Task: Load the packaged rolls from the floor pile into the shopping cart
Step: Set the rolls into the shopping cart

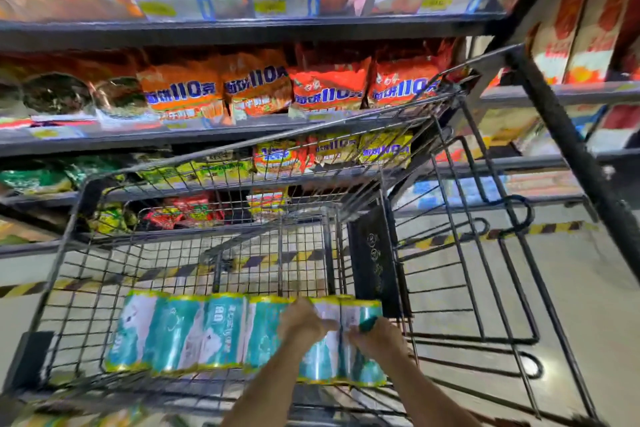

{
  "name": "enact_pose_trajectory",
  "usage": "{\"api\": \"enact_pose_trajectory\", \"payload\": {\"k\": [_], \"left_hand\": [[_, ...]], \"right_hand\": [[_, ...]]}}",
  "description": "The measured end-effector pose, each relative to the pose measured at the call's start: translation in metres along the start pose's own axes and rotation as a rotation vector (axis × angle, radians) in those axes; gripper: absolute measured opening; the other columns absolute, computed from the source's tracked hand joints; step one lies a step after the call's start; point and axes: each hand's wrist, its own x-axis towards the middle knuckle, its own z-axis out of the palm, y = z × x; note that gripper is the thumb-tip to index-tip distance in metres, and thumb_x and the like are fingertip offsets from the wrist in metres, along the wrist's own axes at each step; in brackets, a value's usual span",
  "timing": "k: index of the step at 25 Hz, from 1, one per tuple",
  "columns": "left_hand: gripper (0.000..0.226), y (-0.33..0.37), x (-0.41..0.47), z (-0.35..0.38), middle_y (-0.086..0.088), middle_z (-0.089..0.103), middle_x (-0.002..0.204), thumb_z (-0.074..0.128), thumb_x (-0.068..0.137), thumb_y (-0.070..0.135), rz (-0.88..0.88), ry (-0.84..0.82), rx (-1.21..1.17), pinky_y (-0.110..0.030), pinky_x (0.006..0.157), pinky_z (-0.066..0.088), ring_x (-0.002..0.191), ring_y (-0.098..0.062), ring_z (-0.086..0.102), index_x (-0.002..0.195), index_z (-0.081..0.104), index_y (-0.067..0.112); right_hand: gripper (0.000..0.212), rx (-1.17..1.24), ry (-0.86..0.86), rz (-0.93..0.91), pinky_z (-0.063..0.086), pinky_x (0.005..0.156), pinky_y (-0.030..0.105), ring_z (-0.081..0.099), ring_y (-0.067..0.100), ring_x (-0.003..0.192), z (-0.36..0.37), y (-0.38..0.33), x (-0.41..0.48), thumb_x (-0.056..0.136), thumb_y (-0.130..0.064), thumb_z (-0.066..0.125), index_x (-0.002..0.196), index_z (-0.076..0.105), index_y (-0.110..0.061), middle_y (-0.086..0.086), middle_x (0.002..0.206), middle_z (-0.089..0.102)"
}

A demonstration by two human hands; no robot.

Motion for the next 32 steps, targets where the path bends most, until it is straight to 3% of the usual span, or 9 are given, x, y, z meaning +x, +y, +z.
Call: {"api": "enact_pose_trajectory", "payload": {"k": [3,7,10,14,18,22,27,32], "left_hand": [[0.067,0.007,0.003,0.005,-0.002,0.064,0.115,0.068,0.073,0.062,-0.001,0.044,0.01,-0.029,0.085,0.051,0.107,-0.019,0.061,0.116,0.058,0.012],[0.064,0.009,-0.002,0.014,-0.002,0.063,0.119,0.069,0.075,0.057,-0.026,0.124,-0.026,-0.03,0.082,0.05,0.109,-0.021,0.06,0.12,0.056,0.015],[0.063,0.007,-0.004,0.014,-0.003,0.063,0.118,0.067,0.075,0.057,-0.032,0.104,-0.066,-0.029,0.082,0.05,0.107,-0.021,0.06,0.12,0.057,0.014],[0.06,0.013,-0.01,-0.003,-0.001,0.057,0.124,0.063,0.079,0.056,0.003,0.024,-0.072,-0.027,0.088,0.048,0.112,-0.021,0.056,0.12,0.056,0.013],[0.061,0.035,-0.032,-0.043,0.0,0.06,0.109,0.065,0.078,0.058,0.02,0.236,0.002,-0.027,0.08,0.051,0.101,-0.017,0.058,0.117,0.053,0.014],[0.083,0.051,-0.06,-0.078,-0.01,0.043,0.142,0.062,0.077,0.064,0.032,0.455,0.032,-0.038,0.104,0.042,0.132,-0.026,0.04,0.135,0.043,0.008],[0.091,0.034,-0.109,-0.086,-0.007,0.031,0.151,0.058,0.078,0.066,-0.075,0.684,-0.02,-0.044,0.116,0.02,0.142,-0.028,0.021,0.144,0.031,0.01],[0.1,-0.045,-0.195,-0.063,-0.012,0.017,0.156,0.056,0.077,0.069,-0.3,0.897,-0.154,-0.044,0.117,0.015,0.144,-0.03,0.015,0.148,0.019,0.009]], "right_hand": [[0.039,0.005,0.024,0.04,0.039,0.064,0.021,0.065,0.019,0.095,0.006,0.0,0.005,0.085,-0.046,0.061,0.104,0.068,-0.013,0.002,0.103,0.069],[0.045,0.054,0.037,0.045,0.041,0.058,0.023,0.064,0.02,0.084,0.012,0.002,0.007,0.076,-0.05,0.07,0.101,0.069,-0.013,0.001,0.089,0.066],[0.07,0.057,0.044,0.041,0.049,0.076,0.028,0.064,0.022,0.101,0.011,0.0,0.0,0.07,-0.06,0.071,0.114,0.056,-0.008,0.004,0.108,0.066],[0.061,-0.042,0.057,-0.054,0.048,0.08,0.027,0.062,0.022,0.108,-0.016,-0.009,-0.009,0.081,-0.057,0.063,0.117,0.057,-0.008,0.005,0.116,0.065],[0.046,-0.094,0.078,-0.226,0.049,0.086,0.028,0.061,0.023,0.106,-0.06,-0.03,-0.015,0.087,-0.044,0.06,0.116,0.059,-0.007,0.008,0.116,0.064],[0.054,-0.229,0.174,-0.427,0.044,0.096,0.033,0.052,0.028,0.122,-0.105,-0.056,-0.033,0.09,-0.041,0.056,0.131,0.045,-0.007,0.011,0.133,0.052],[0.064,-0.302,0.148,-0.704,0.045,0.096,0.035,0.049,0.029,0.124,-0.125,-0.081,-0.074,0.087,-0.05,0.058,0.133,0.042,-0.008,0.011,0.137,0.049],[0.071,-0.501,0.157,-1.139,0.036,0.107,0.04,0.029,0.032,0.138,-0.078,-0.1,-0.151,0.085,-0.054,0.059,0.135,0.04,-0.007,0.014,0.147,0.035]]}}
